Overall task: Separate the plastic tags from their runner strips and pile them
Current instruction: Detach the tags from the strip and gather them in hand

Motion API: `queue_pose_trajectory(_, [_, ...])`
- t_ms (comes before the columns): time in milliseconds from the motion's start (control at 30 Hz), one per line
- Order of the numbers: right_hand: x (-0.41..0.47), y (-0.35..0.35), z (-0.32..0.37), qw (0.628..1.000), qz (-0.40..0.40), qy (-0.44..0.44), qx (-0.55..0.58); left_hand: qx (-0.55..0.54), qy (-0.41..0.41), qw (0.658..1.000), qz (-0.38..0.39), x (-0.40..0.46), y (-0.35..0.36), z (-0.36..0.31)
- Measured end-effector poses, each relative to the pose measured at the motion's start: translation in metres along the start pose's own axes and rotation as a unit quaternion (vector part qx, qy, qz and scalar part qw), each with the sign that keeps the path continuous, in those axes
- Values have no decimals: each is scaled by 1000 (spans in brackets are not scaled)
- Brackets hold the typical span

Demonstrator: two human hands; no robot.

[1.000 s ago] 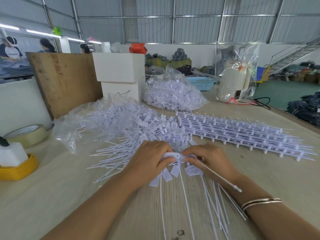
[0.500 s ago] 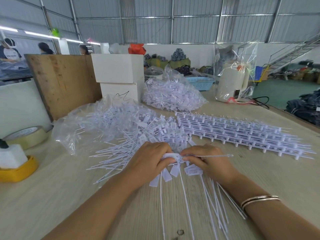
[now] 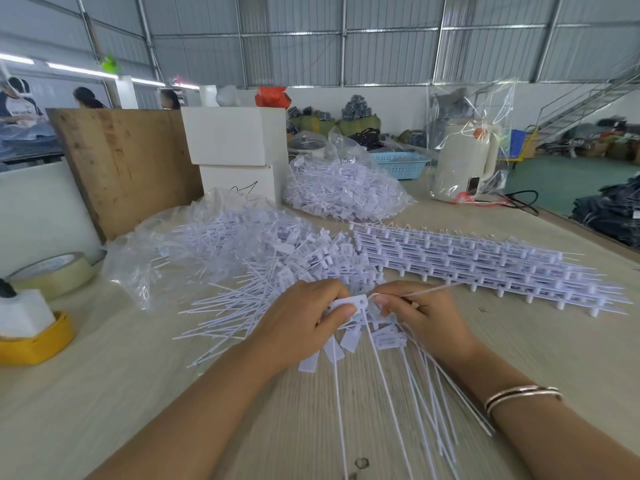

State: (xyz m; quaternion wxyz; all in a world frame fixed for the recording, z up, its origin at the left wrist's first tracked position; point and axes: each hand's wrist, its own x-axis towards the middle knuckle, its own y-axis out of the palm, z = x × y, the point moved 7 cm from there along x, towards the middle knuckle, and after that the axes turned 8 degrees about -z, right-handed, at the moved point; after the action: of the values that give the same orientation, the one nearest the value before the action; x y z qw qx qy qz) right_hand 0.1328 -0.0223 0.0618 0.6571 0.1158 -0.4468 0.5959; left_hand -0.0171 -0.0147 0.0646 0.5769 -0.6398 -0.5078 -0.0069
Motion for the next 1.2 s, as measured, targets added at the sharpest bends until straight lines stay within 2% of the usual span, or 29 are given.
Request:
queue_pose_trajectory(33, [0,-3,-2,998,-22,42,51,-6,1,1000,0,-1,-1,0])
queue_pose_trajectory(100, [3,-24,-11,975,-119,123,143,-17,-2,1000,-4,-5,-5,5])
queue_pose_trajectory(167, [4,-50,-17,971,-175,129,102,-46,-29,998,-18,-8,-12,15])
queue_pose_trajectory(267, [3,-47,-20,987,-99,124,-11,-74,-56,995,-48,-9,-19,24])
queue_pose_trajectory(333, [0,-28,-16,991,-48,126,5,-71,-50,995,-39,-9,-16,19])
queue_pose_trajectory(433, [2,-7,-6,998,37,54,-25,-75,-39,996,-34,-10,-12,15])
queue_pose_trajectory(567, [1,-2,-15,992,101,34,-68,-74,-35,995,-50,-8,-11,18])
queue_pose_trajectory(667, [-2,6,-22,979,145,-6,-143,-89,-33,994,-47,-9,-6,18])
queue_pose_trajectory(833, [-3,9,-26,971,156,-49,-174,-88,-26,994,-51,-10,-3,17])
queue_pose_trajectory(1000, [3,-6,-8,983,45,-93,-150,-80,-24,995,-58,-10,-3,17])
queue_pose_trajectory(1067, [3,-7,2,985,26,-98,-140,-77,-23,995,-60,-10,-2,16])
queue_pose_trajectory(1200, [-5,18,13,975,131,-103,-148,-82,-23,994,-66,-10,2,13])
